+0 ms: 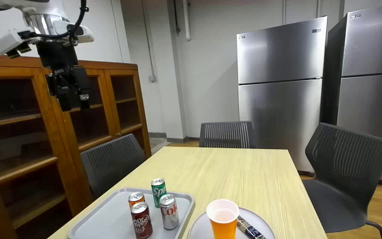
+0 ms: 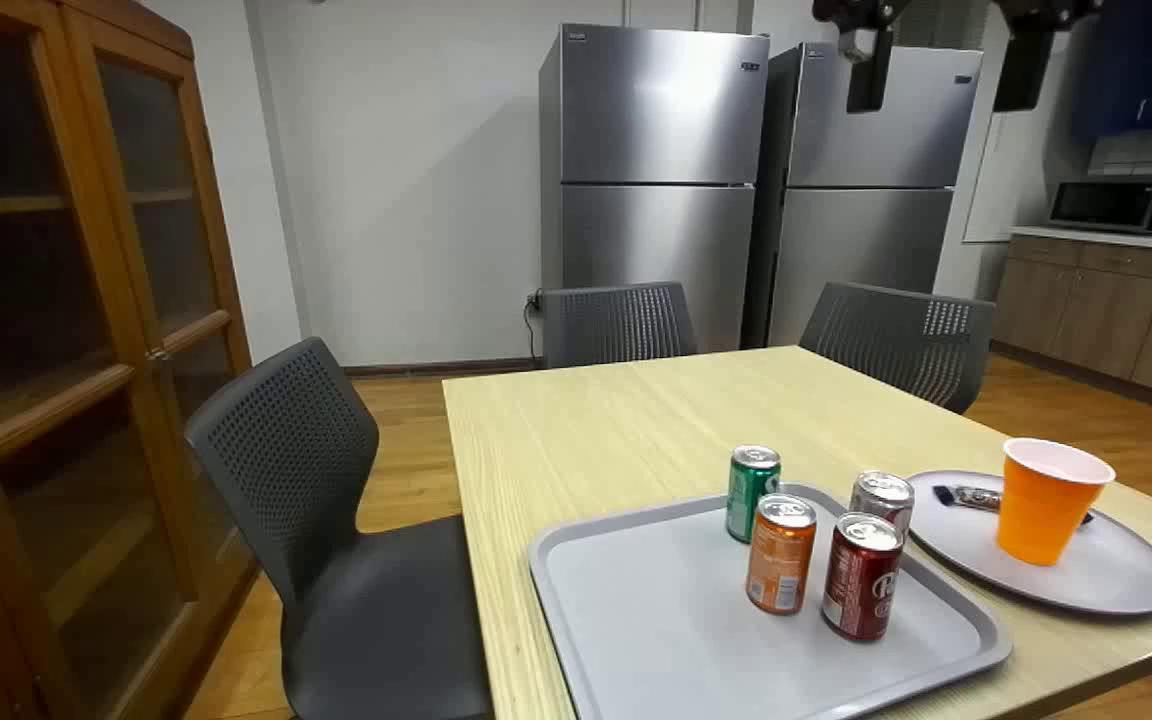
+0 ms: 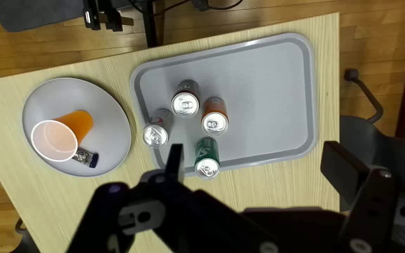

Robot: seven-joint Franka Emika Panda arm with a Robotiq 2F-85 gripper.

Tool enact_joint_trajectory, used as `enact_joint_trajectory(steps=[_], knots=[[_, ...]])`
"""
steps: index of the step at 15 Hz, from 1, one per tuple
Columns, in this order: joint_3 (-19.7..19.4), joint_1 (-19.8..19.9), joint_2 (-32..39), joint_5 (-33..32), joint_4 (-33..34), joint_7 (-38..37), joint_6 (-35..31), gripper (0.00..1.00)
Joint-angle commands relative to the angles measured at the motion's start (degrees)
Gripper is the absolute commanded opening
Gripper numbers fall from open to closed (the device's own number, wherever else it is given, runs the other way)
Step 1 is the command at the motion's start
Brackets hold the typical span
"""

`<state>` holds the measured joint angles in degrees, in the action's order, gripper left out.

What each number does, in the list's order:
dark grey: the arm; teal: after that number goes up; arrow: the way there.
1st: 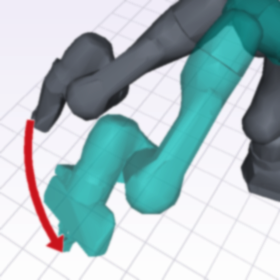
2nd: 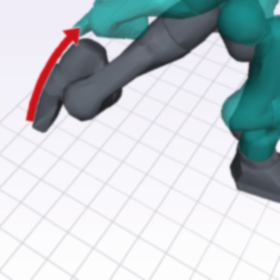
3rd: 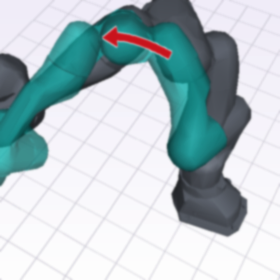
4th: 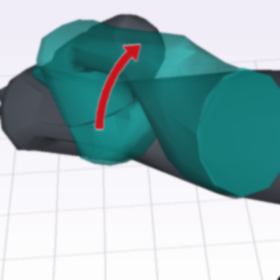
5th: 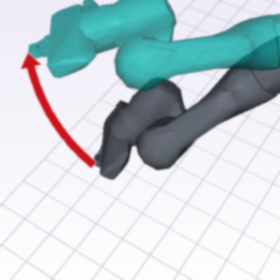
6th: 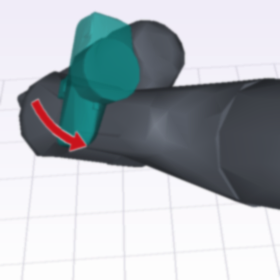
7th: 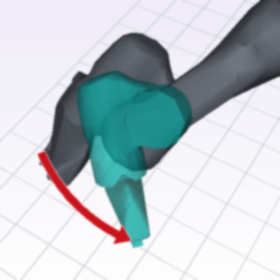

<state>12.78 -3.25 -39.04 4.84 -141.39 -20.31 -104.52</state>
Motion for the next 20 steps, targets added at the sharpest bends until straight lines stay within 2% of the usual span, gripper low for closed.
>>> enact_joint_trajectory(steps=[1, 7, 14, 20], knots=[[-0.2, -0.2, 0.2, -0.1, 0.1, -0.1, 0.1, 1.0], [0.0, -0.1, 0.0, -0.4, -0.2, -0.3, -0.7, 1.0], [0.1, 2.6, -0.5, -2.0, -4.6, -4.7, -11.9, 1.0], [-2.6, 6.0, 0.8, -4.1, -7.7, -4.1, -18.7, 1.0]])
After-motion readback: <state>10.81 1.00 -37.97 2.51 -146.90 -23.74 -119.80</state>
